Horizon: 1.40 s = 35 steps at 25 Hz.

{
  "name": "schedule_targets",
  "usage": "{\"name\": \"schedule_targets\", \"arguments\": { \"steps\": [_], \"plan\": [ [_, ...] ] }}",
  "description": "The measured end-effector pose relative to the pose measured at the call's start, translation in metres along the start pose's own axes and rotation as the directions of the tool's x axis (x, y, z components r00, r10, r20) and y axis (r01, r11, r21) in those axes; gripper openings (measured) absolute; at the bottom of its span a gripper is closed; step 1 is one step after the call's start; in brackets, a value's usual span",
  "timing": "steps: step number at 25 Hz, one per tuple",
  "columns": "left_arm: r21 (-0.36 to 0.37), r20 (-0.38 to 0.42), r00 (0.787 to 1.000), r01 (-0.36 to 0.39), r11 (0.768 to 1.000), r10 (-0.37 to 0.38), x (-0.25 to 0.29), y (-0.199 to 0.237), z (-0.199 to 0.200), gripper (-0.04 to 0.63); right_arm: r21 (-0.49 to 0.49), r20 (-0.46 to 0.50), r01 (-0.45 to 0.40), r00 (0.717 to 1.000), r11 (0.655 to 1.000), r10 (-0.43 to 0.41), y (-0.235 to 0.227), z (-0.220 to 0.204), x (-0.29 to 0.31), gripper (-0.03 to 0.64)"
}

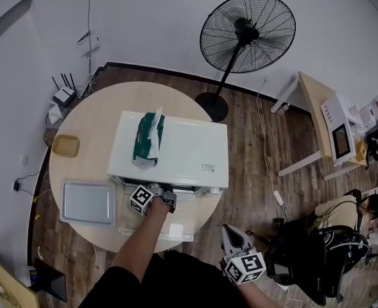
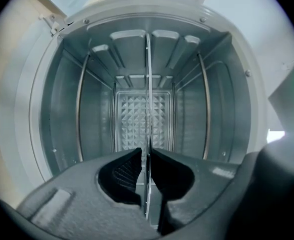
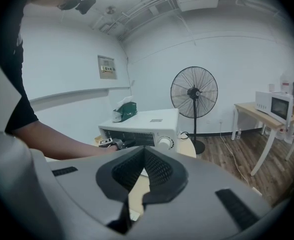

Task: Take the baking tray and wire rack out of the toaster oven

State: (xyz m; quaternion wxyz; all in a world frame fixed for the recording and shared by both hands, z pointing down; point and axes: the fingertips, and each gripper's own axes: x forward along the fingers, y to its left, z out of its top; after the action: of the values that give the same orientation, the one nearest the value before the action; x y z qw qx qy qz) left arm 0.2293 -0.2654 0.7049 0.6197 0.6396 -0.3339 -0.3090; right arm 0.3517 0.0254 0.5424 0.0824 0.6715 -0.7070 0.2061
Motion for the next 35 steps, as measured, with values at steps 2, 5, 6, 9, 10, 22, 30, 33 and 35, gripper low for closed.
{"name": "schedule_targets", "arguments": {
  "steps": [2, 5, 6, 9, 10, 22, 30, 33, 35],
  "plan": [
    [0.001, 0.004, 1.000, 0.008, 1.000, -0.008, -0.001, -0.002, 0.001, 0.032, 0.000, 0.004, -0.002, 1.000, 1.000, 0.002, 0.001, 0.000, -0.001, 0.000],
    [0.003, 0.003, 1.000, 0.003, 1.000, -0.003, -0.001, -0.003, 0.001, 0.023, 0.001, 0.011, -0.002, 1.000, 1.000, 0.002, -0.001, 0.000, -0.003, 0.000],
    [0.002, 0.000, 1.000, 0.000, 1.000, 0.000, -0.002, -0.003, -0.001, 0.022, 0.003, 0.012, 0.000, 1.000, 1.000, 0.000, -0.001, -0.001, -0.004, 0.000],
    [0.004, -0.006, 1.000, -0.007, 1.000, 0.007, -0.006, -0.004, -0.003, 0.021, 0.009, 0.011, 0.009, 1.000, 1.000, -0.009, -0.001, -0.001, -0.008, 0.000],
    [0.005, -0.008, 1.000, -0.007, 1.000, 0.007, -0.007, -0.005, -0.003, 0.021, 0.010, 0.013, 0.009, 1.000, 1.000, -0.009, -0.001, 0.000, -0.008, 0.000],
    [0.009, -0.041, 0.999, -0.012, 1.000, 0.013, -0.045, -0.003, -0.010, 0.020, 0.005, 0.045, -0.026, 0.999, 1.000, 0.026, 0.011, -0.001, -0.016, 0.000],
    [-0.005, -0.042, 0.999, -0.006, 1.000, 0.006, -0.079, -0.006, -0.017, 0.020, -0.009, 0.062, -0.063, 0.996, 0.998, 0.063, 0.025, 0.000, -0.019, 0.000],
    [-0.012, -0.040, 0.999, -0.001, 1.000, 0.000, -0.092, -0.007, -0.020, 0.020, -0.010, 0.068, -0.077, 0.995, 0.997, 0.078, 0.029, 0.000, -0.021, 0.000],
    [-0.022, -0.037, 0.999, 0.002, 1.000, -0.003, -0.100, -0.008, -0.022, 0.020, -0.013, 0.069, -0.088, 0.994, 0.996, 0.089, 0.031, 0.000, -0.021, 0.000]
  ]
}}
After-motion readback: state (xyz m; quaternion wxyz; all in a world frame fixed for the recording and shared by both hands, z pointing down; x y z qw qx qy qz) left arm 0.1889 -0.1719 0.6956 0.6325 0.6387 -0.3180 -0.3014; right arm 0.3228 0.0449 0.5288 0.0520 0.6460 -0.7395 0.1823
